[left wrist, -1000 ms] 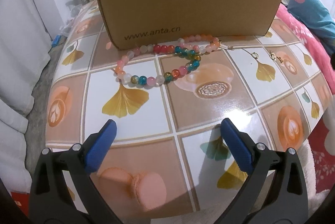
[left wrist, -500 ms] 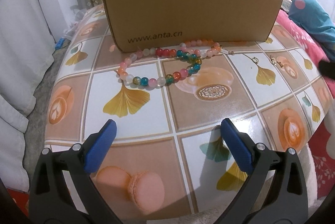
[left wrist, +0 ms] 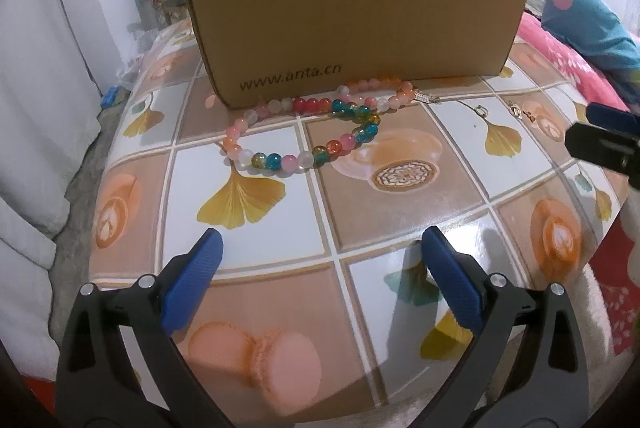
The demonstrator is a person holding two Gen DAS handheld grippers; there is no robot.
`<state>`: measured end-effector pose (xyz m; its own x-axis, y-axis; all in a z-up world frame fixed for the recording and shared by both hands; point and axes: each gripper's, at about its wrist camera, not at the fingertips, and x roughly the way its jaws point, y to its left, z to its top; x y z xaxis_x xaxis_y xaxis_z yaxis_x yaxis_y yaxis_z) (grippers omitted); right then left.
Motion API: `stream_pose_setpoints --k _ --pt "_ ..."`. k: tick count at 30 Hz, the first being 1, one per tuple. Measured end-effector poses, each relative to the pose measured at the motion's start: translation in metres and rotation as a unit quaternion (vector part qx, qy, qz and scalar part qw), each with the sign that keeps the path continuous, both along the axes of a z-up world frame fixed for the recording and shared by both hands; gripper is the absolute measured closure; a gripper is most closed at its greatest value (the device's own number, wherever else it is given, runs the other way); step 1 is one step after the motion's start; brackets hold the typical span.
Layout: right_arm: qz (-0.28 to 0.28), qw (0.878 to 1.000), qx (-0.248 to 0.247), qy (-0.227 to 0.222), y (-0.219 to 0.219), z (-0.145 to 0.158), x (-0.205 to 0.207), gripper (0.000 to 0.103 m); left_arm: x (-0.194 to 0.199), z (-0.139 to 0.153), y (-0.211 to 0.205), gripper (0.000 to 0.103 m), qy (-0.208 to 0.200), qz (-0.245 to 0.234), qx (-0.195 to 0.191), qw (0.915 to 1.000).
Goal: Organize jewelry
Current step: 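Move the left tool toward the multicolour bead bracelet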
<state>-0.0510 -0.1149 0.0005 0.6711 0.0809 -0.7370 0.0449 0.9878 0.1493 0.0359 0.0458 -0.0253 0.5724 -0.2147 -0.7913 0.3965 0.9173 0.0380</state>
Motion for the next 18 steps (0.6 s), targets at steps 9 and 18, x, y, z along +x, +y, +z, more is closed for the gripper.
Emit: stream_pose_setpoints --k 9,18 --pt "0.040 0.991 0.130 0.003 0.013 0.005 0.033 0.021 0.016 0.033 0.041 0.007 -0.068 0.060 -0.018 0.9957" --pt "0.053 0.987 0.144 0.043 0.052 -0.007 0.075 0.043 0.058 0.034 0.055 0.031 -0.046 0.075 -0.070 0.9937"
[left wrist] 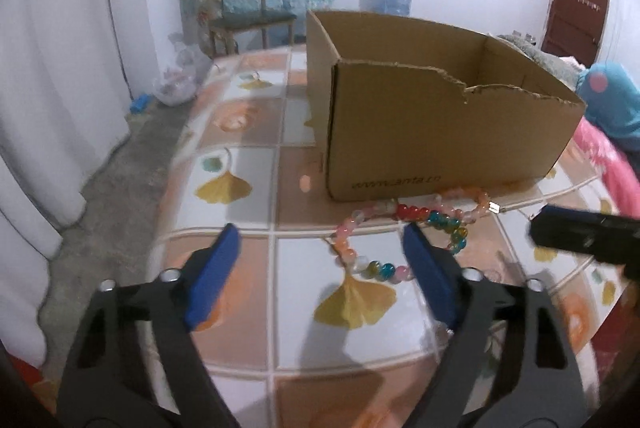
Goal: Organize jewelry
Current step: 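Move the left tool toward the multicolour bead bracelet, then close the left gripper on the multicolour bead bracelet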
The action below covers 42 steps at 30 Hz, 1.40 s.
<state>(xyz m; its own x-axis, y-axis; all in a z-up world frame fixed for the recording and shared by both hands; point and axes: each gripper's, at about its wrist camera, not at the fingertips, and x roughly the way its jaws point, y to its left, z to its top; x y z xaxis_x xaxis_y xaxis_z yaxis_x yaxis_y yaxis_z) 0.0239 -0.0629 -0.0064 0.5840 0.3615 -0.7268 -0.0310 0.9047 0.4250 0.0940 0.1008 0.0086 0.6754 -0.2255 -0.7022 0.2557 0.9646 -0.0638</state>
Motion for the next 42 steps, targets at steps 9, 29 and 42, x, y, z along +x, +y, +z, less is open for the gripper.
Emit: stream_pose_setpoints --k 9,29,42 --pt "0.003 0.999 -0.018 0.034 0.019 -0.018 0.027 0.060 0.026 -0.023 0.004 0.056 0.061 -0.023 -0.047 0.9968" --pt "0.003 0.997 -0.063 0.049 0.031 -0.026 0.032 0.098 0.017 -0.028 -0.018 0.095 0.058 -0.047 -0.008 0.9972" --pt "-0.002 0.997 -0.009 0.072 0.005 -0.026 -0.007 0.098 -0.025 -0.025 -0.022 0.095 0.070 -0.059 -0.005 0.9958"
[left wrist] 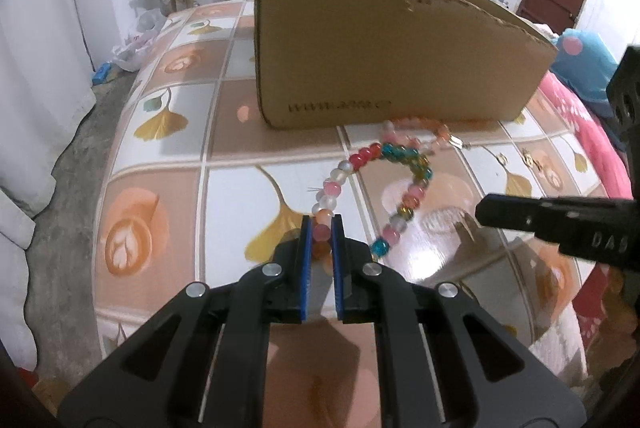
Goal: Organize jewelry
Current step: 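Close the left gripper on the multicolour bead bracelet, then close the right gripper on the bracelet beads while the left gripper opens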
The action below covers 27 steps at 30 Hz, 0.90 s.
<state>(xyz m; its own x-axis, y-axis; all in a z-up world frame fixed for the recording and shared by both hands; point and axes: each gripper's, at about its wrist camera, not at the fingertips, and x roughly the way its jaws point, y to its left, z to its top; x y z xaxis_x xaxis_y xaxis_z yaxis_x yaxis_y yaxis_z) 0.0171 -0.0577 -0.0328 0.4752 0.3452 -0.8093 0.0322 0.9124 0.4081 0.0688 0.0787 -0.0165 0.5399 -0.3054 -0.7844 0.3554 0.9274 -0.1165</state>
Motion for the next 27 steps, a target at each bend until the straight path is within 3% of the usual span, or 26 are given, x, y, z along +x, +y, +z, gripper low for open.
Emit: stream_pose_setpoints --k 3,5,7,18,19,20,27 --pt "0.002 1.000 0.002 -0.006 0.001 0.005 0.001 0.094 -0.008 0.001 0.000 0.094 0.000 -0.002 0.007 1.0000" --pt "0.005 1.000 -0.004 -0.014 0.004 0.008 0.006 0.075 -0.012 0.001 0.001 0.094 -0.001 -0.001 0.011 0.9999" --pt "0.015 1.000 -0.010 -0.019 0.011 0.007 0.014 0.071 -0.015 0.001 0.003 0.094 0.000 0.001 0.011 0.9999" --pt "0.068 0.995 -0.068 -0.018 0.044 0.001 0.037 0.072 -0.017 -0.001 0.017 0.094 0.003 0.013 0.000 0.9999" --pt "0.071 0.994 -0.078 -0.020 0.047 0.001 0.037 0.076 -0.017 -0.001 0.018 0.094 0.003 0.012 -0.001 0.9999" --pt "0.077 0.993 -0.086 -0.019 0.050 0.000 0.037 0.089 -0.017 -0.001 0.018 0.094 0.002 0.010 -0.001 0.9999" --pt "0.068 0.993 -0.098 -0.012 0.051 0.001 0.023 0.093 -0.017 0.000 0.022 0.094 -0.002 0.001 -0.015 0.9999"
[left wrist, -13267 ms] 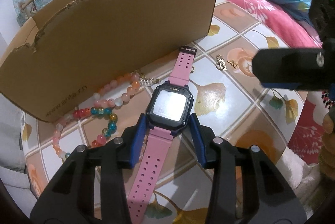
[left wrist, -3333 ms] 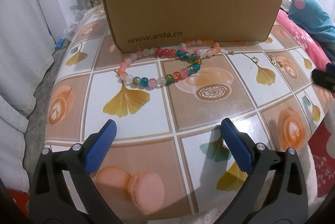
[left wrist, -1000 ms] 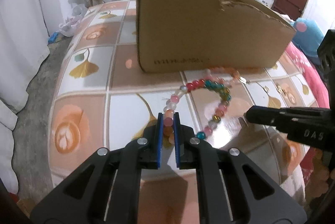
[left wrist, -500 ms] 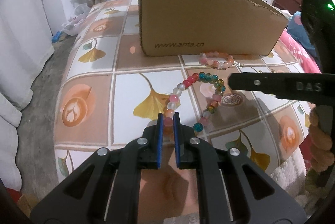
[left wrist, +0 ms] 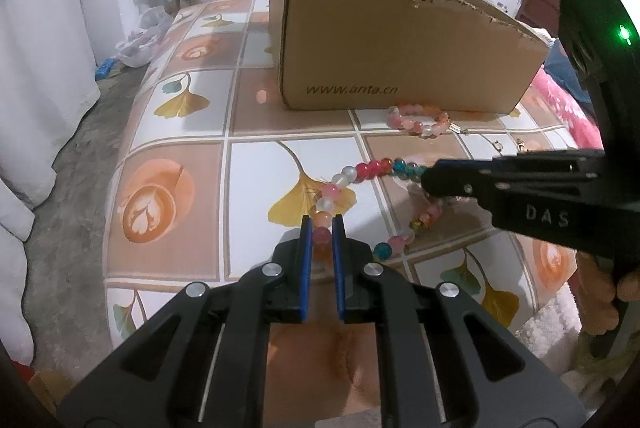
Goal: Organize jewelry
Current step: 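Close the right gripper on the bracelet beads while the left gripper opens, then close the left gripper on the bracelet again while the right gripper holds it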
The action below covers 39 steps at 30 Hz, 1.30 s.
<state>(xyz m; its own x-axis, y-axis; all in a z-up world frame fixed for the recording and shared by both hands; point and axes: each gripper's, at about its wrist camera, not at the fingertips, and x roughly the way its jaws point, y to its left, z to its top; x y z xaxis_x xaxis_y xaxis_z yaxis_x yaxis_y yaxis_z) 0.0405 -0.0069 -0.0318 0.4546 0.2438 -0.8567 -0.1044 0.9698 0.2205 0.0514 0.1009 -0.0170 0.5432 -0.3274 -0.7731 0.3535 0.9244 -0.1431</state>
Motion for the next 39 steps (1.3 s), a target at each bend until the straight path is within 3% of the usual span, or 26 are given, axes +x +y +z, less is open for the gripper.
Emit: stream_pose_setpoints --k 3,6,10,14,26,32,39 --pt "-0.018 1.000 0.007 0.007 -0.008 0.000 -0.010 0.093 0.000 0.000 0.001 0.090 0.005 -0.009 -0.017 0.9998" --pt "-0.029 0.999 0.008 0.012 -0.014 0.000 -0.020 0.093 -0.003 0.002 0.001 0.071 0.010 -0.017 -0.034 0.9992" --pt "-0.042 0.999 0.004 0.016 -0.022 0.002 -0.032 0.093 -0.012 0.007 0.000 0.062 0.009 -0.036 -0.045 0.9983" --pt "-0.050 0.999 0.006 0.018 -0.026 0.001 -0.041 0.093 -0.021 0.008 -0.007 0.062 0.013 -0.045 -0.038 0.9982" --pt "-0.063 0.998 0.000 0.003 -0.041 0.005 -0.048 0.093 0.000 0.005 -0.023 0.064 0.035 -0.036 -0.078 0.9957" --pt "-0.055 0.998 0.007 -0.005 -0.046 0.007 -0.049 0.093 0.004 0.001 -0.032 0.064 0.039 -0.041 -0.065 0.9963" --pt "-0.040 0.999 0.005 -0.003 -0.044 0.005 -0.048 0.092 -0.003 0.002 -0.042 0.068 0.024 -0.048 -0.019 0.9984"
